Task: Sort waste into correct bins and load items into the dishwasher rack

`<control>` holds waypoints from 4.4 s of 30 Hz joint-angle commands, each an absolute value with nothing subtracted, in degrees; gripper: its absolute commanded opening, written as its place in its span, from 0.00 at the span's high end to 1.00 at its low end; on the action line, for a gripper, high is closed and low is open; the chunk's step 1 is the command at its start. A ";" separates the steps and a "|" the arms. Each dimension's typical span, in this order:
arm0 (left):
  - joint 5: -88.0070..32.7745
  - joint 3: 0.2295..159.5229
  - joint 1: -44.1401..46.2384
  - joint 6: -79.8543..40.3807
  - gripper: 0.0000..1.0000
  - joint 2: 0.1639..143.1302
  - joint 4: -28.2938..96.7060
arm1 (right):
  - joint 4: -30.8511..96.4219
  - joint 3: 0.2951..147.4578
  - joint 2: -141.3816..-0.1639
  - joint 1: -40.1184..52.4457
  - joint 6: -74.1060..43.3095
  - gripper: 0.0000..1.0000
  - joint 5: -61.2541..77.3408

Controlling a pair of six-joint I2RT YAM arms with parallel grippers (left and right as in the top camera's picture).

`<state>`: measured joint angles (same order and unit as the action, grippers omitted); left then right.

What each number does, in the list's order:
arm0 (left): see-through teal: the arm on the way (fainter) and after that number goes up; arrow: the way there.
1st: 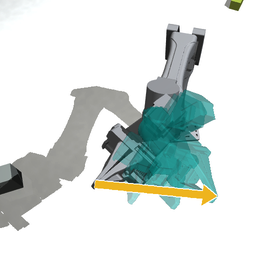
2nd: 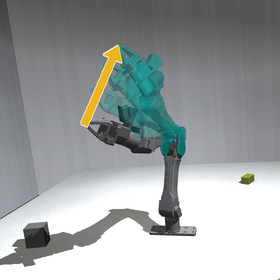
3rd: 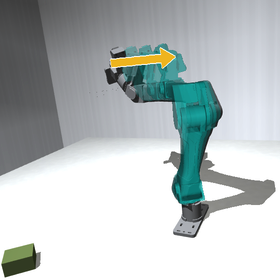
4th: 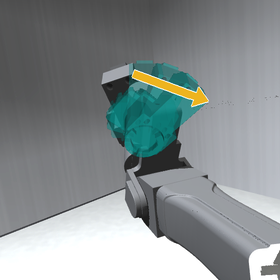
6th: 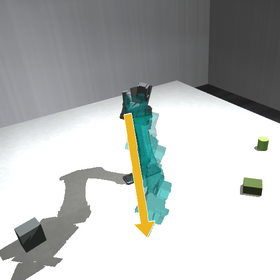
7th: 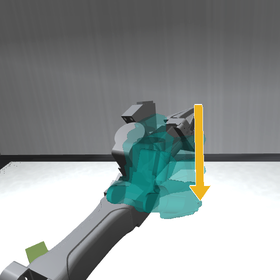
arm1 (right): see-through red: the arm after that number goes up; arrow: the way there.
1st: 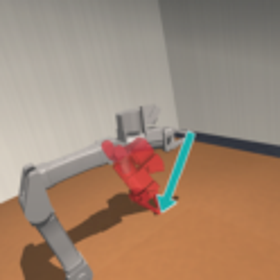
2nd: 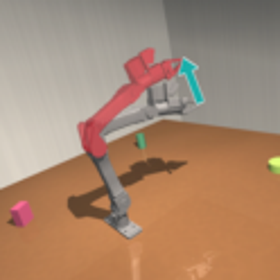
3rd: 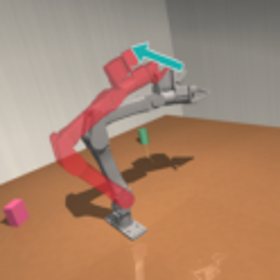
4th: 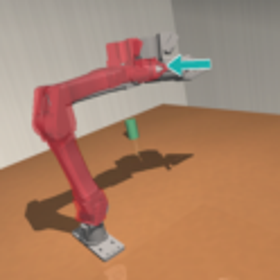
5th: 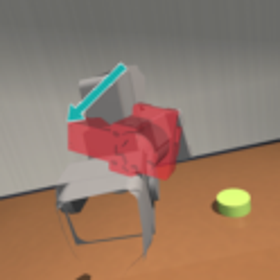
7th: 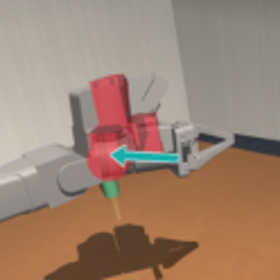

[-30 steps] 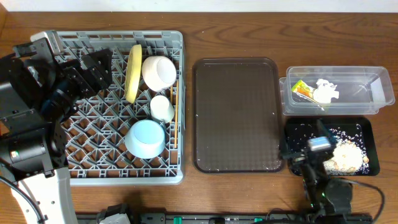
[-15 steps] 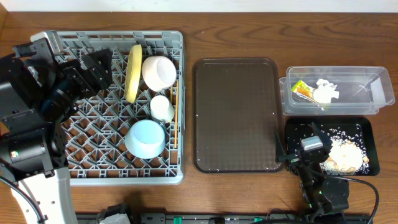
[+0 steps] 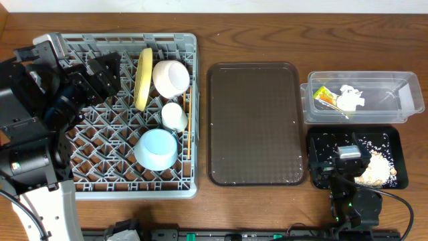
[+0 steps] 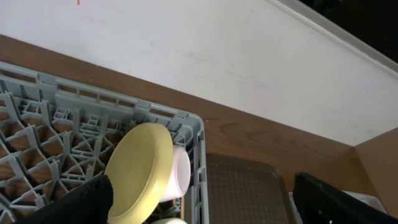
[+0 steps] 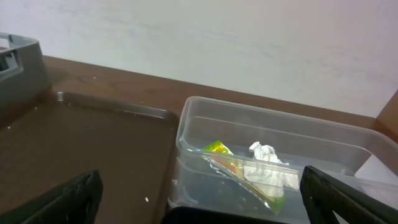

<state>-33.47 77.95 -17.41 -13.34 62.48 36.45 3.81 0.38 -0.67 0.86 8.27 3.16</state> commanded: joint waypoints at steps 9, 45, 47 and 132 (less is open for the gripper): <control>-33.43 79.31 -17.28 -13.43 0.07 62.48 36.42 | 4.08 0.32 -0.32 0.38 9.28 0.01 3.07; -33.08 50.61 -12.05 -13.41 0.07 23.20 40.21 | 4.08 0.32 -0.32 0.38 9.28 0.01 3.07; -31.57 45.82 -10.55 -13.41 0.07 17.61 39.83 | 4.08 0.32 -0.32 0.38 9.28 0.01 3.07; 2.17 0.21 3.55 -3.27 0.06 0.05 3.95 | 4.08 0.32 -0.32 0.38 9.28 0.01 3.07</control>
